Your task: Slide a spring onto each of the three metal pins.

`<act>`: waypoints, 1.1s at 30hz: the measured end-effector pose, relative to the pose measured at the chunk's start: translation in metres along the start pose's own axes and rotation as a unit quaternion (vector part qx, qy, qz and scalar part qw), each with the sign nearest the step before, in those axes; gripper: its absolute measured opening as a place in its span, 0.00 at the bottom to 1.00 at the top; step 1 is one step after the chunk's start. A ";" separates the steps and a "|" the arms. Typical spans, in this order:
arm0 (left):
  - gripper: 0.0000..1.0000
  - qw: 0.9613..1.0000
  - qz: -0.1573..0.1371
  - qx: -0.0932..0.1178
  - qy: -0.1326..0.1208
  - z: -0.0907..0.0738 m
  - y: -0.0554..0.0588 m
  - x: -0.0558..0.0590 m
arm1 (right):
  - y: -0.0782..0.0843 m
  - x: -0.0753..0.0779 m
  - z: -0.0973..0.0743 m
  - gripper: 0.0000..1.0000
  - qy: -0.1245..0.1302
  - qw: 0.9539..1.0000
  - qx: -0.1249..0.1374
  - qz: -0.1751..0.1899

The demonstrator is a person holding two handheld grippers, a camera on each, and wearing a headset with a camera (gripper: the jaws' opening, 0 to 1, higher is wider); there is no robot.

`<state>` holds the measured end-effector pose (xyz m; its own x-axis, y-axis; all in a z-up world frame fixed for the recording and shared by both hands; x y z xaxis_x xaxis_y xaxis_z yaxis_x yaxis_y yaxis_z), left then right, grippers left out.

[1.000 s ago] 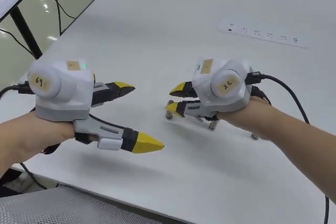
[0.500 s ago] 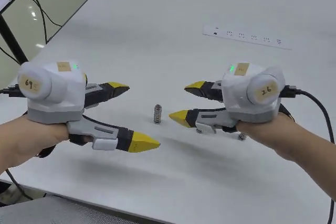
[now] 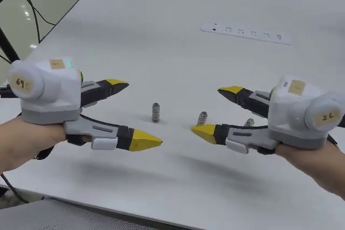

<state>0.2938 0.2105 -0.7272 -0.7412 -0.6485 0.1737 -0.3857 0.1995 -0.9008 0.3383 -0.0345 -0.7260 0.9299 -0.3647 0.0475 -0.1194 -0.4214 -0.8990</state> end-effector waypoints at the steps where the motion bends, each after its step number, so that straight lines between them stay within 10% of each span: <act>1: 0.98 1.000 0.013 -0.011 0.001 0.000 0.001 0.001 | 0.003 0.001 -0.004 0.66 0.009 1.000 0.003 0.006; 33: 0.98 1.000 0.014 -0.008 -0.023 -0.015 0.006 0.003 | 0.049 0.002 -0.066 0.99 0.072 0.993 0.013 0.091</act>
<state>0.2813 0.2208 -0.7262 -0.7261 -0.6751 0.1307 -0.3750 0.2294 -0.8982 0.3119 -0.1106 -0.7412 0.8335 -0.5495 -0.0569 -0.2706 -0.3165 -0.9092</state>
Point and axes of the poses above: the centre of the closed fingertips' face, and the gripper's own axes: z roughly forward along the fingers, x roughly to its right, y roughly out of its underside, the point moved 9 cm from there along -z, roughly backward along the fingers, and after that the axes turned 4 degrees about -x, right-handed, at the moved point
